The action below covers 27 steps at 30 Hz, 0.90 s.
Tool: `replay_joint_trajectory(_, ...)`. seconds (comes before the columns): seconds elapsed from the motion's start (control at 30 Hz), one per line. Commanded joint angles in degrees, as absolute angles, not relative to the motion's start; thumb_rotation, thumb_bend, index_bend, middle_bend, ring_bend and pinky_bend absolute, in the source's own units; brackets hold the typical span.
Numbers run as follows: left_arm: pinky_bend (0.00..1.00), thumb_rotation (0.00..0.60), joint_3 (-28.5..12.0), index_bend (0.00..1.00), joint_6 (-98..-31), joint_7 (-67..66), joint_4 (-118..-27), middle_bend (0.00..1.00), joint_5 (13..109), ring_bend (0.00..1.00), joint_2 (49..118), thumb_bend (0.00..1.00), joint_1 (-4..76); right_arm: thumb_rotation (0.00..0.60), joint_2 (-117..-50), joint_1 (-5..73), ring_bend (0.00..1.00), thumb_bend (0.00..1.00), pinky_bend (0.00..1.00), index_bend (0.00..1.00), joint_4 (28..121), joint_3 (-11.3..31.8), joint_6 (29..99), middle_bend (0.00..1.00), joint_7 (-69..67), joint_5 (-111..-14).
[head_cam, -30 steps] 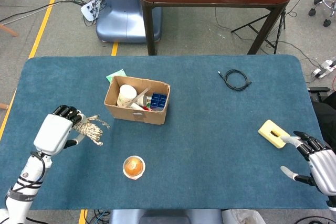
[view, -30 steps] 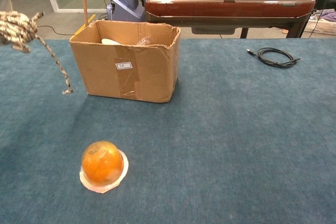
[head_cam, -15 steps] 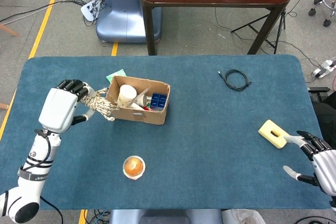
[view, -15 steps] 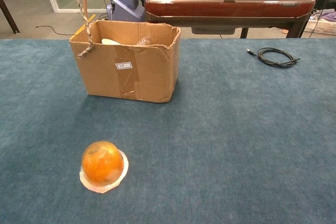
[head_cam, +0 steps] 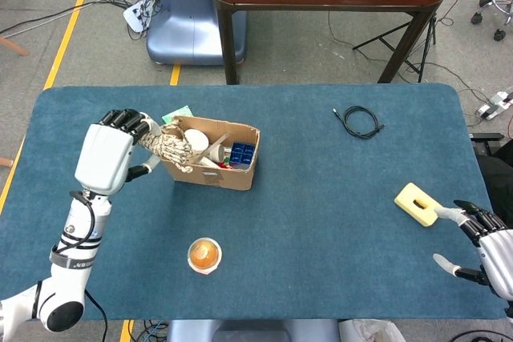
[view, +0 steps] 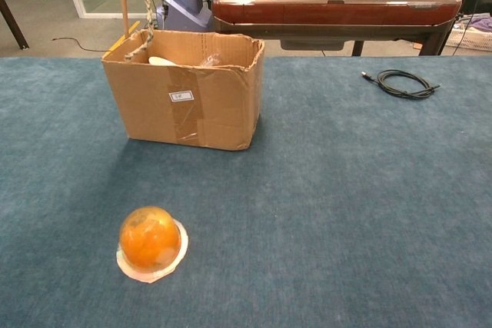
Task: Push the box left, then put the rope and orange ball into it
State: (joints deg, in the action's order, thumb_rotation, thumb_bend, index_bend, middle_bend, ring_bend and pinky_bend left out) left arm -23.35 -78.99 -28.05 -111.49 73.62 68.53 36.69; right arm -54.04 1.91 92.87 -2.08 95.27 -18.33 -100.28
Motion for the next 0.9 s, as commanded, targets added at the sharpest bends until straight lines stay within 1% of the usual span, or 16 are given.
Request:
replay_joint_trajectory(0.03,0.39,0.6,-24.0,0.58,-79.7,-28.5,-111.5,0.56,72.9,0.36,69.1,0.31,37.2,0.6,-54.0,1.9,0.17,0.14,0.28,0.26,92.8,-2.0,95.3,0.33,-18.4,-100.2)
replay_joint_trajectory(0.2,0.39,0.6,-23.1,0.57,-79.8,-29.0,-111.4,0.56,73.2,0.36,69.8,0.31,37.5,0.6,-54.1,2.1,0.17,0.14,0.28,0.26,93.0,-2.1,94.7,0.33,-18.1,-100.2)
replay_joint_trajectory(0.47,0.39,0.6,-20.3,0.56,-77.8,-30.6,-109.5,0.56,72.5,0.36,71.6,0.31,38.3,0.6,-54.1,2.2,0.17,0.14,0.28,0.26,93.2,-2.0,94.1,0.33,-17.7,-100.0)
replay_joint_trajectory(0.9,0.39,0.6,-19.1,0.53,-72.7,-35.3,-102.0,0.56,66.7,0.35,79.4,0.31,43.5,0.6,-53.9,2.3,0.17,0.14,0.28,0.26,93.2,-1.9,93.6,0.33,-18.0,-99.6)
